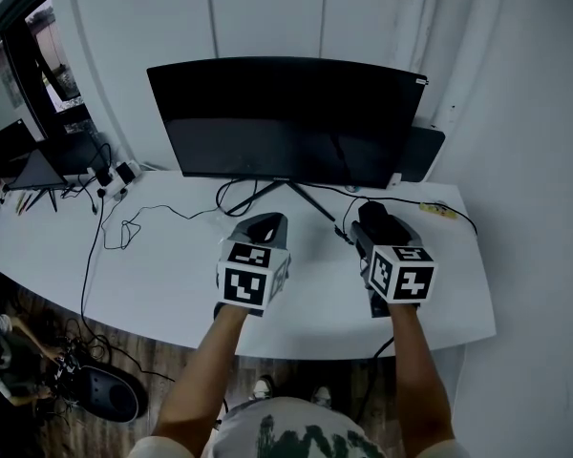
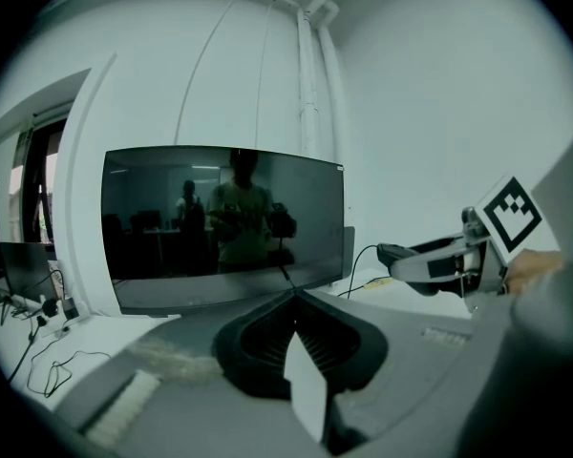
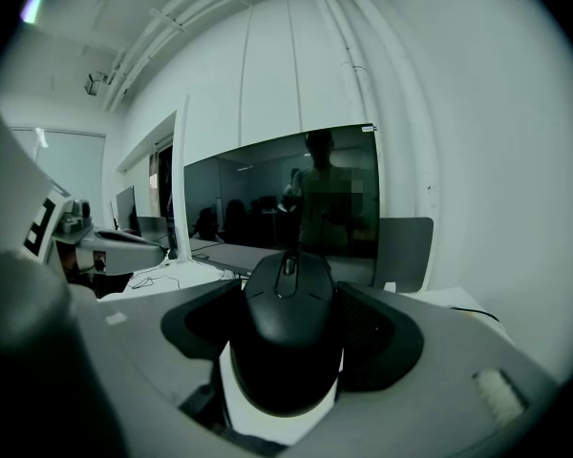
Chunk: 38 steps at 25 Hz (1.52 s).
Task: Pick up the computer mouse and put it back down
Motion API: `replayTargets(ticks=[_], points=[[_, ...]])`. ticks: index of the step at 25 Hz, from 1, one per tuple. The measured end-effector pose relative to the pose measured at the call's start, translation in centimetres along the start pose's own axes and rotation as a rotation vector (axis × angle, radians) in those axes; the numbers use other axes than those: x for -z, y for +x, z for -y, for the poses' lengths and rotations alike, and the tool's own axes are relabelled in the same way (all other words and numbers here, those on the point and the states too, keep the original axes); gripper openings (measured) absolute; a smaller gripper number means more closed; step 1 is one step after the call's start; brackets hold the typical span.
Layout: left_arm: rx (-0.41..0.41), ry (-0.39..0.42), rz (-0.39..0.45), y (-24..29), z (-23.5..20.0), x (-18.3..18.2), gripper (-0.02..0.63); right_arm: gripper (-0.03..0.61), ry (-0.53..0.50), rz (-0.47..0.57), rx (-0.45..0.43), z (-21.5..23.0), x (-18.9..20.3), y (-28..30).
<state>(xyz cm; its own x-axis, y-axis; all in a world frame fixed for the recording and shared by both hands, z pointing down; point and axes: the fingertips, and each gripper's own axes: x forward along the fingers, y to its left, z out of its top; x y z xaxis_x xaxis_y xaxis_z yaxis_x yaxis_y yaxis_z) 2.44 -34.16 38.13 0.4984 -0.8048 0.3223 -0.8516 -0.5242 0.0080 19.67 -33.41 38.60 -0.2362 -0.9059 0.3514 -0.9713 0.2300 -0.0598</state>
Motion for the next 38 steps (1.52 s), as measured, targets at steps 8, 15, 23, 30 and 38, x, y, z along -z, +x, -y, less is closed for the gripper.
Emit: replayTargets(ticks=[8,15,23,30,38], points=[[0.004,0.0,-0.003,0.1,-0.1,0.1,0.003,0.311,-0.003,-0.001,-0.001,-0.2,-0.2,0.2],[0.007,0.002,-0.008,0.3,-0.1,0.2,0.003,0.311,0.007,-0.016,-0.028,-0.8,0.4,1.0],[-0.011,-0.018,-0.021,0.6,-0.8,1.1,0.003,0.311,-0.007,-0.071,-0.066,-2.1,2.8,2.9],[-0.025,-0.027,-0.035,0.6,-1.4,2.0,0.003,0.311,-0.007,-0.146,-0.103,-3.4,6.4,4.9],[-0.058,-0.03,-0.062,-0.1,-2.5,3.3,0.003,0.311,-0.024,-0.232,-0.136,-4.5,10.5,6.6]])
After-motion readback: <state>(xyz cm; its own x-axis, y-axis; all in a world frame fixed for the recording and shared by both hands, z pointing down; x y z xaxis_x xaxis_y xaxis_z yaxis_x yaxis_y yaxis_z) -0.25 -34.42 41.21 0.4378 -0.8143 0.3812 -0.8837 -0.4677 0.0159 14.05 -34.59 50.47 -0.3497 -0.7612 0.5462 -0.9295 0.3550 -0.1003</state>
